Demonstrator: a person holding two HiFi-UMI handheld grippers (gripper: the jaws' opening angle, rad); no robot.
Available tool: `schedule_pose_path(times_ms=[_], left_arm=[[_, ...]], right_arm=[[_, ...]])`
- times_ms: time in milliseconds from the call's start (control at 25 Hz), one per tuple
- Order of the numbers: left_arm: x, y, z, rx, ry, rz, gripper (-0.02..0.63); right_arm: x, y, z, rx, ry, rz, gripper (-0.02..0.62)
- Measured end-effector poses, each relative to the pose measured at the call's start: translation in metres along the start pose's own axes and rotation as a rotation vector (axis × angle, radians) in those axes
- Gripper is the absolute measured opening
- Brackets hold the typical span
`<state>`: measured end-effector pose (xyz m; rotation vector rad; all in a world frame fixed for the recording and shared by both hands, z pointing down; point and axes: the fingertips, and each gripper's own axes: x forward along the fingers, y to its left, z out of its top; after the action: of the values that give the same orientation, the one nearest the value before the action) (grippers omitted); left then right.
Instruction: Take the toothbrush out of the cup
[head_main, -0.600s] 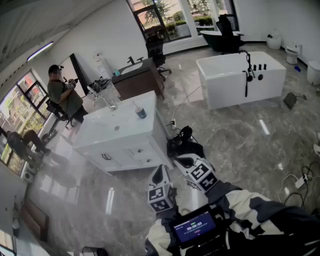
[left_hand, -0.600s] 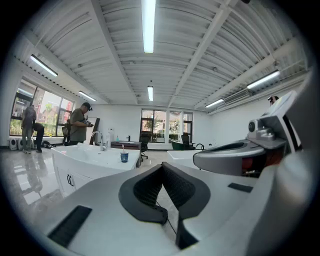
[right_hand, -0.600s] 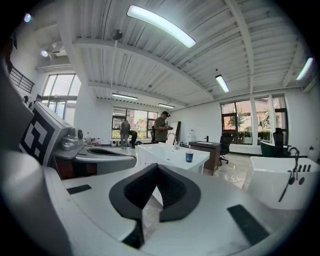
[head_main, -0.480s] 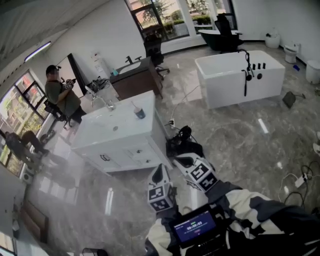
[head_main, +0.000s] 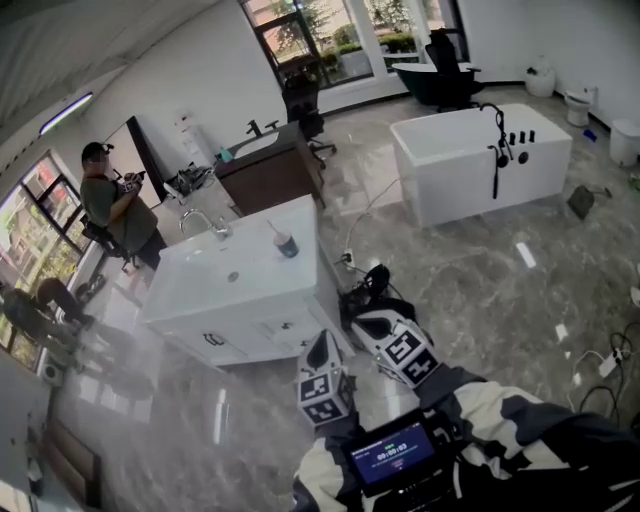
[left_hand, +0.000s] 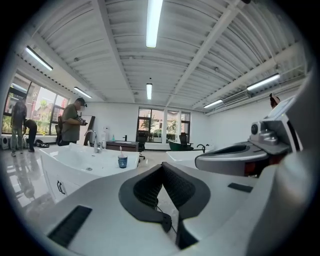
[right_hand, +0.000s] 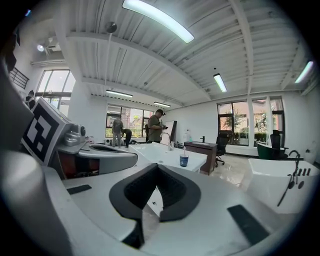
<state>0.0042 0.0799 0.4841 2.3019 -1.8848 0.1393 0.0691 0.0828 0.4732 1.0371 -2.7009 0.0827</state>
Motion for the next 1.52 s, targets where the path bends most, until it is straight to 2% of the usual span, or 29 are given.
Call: schedule_pose_path(times_ms=[480,880,1160,1520], left_arm=[[0.087,0.088,0.009,0.004,0.018,-0.069,0.005],[0.135,0.137,0.015,-0.010,0.014,-0.083,0.005],[0.160,0.155,0.015,-0.024,0.003,-0.062,0.005],[0.216,0.186,0.028,-0.015,0.017,-0.011,0.005]], right_arm=[[0.121,-0.030,0.018,0.024,0.023,-0.054,-0.005],[0.182,-0.049,0.036,-0.004,0.031,-0.069,-0.005],[0.214,-0.069,0.030,-0.030,0.047,-0.054,-0.005],[0.273,-0.106,0.040,-0.020,0.051,0.015,-0.005]])
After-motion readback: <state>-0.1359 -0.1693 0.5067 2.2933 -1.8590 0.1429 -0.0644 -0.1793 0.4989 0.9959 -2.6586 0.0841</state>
